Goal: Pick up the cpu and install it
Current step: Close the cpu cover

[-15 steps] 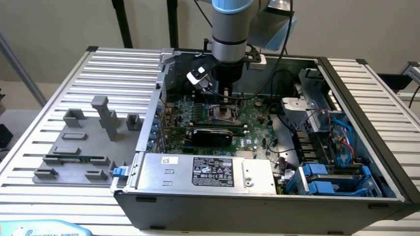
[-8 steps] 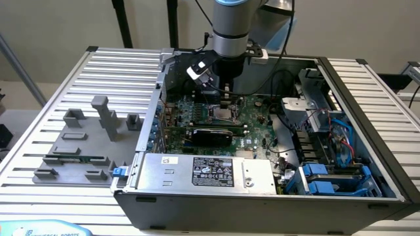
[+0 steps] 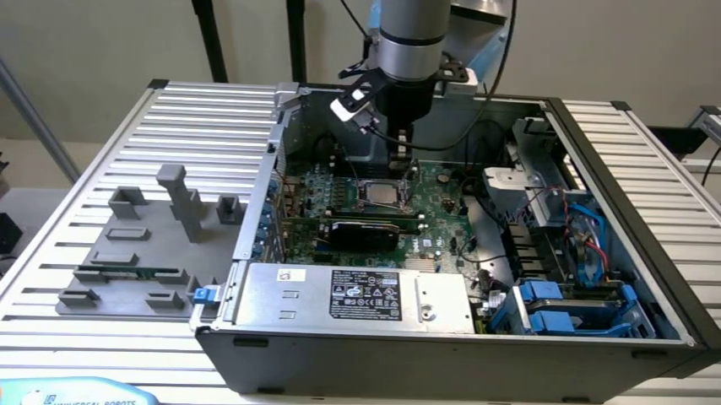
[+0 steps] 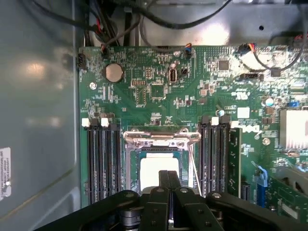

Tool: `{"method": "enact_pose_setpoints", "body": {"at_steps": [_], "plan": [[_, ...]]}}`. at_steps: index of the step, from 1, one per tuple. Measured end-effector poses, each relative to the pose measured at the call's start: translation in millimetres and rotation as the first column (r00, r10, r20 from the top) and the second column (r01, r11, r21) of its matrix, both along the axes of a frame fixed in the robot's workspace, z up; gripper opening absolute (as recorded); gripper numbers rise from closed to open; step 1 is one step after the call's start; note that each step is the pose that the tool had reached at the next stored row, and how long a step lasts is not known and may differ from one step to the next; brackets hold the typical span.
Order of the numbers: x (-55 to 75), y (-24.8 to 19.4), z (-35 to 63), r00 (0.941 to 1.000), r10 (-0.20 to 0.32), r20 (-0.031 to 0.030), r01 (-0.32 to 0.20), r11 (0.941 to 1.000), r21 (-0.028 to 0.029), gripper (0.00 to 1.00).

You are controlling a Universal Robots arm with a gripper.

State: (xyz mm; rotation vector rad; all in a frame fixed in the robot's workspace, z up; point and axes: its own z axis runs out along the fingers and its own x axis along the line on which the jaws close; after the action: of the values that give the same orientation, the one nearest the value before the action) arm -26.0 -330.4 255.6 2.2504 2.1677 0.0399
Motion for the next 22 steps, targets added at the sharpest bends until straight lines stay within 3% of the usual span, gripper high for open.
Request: {"method": "enact_pose_setpoints", "body": {"at_steps": [4,8,14,22], "plan": [[14.5,-2.8,14.9,1.0000,0.000,-0.0061,0.000,1.0000,0.0023,0.11],[32.7,-3.4,21.0,0.9999,0.000,-0.0114,0.000,1.0000,0.0075,0.11],[55.9,-3.5,21.3,0.9999,0.001,-0.0132,0.000,0.9999,0.0158,0.11],[57.8,-3.5,8.1,0.9999,0.001,-0.0132,-0.001,0.9999,0.0160,0.11]]}}
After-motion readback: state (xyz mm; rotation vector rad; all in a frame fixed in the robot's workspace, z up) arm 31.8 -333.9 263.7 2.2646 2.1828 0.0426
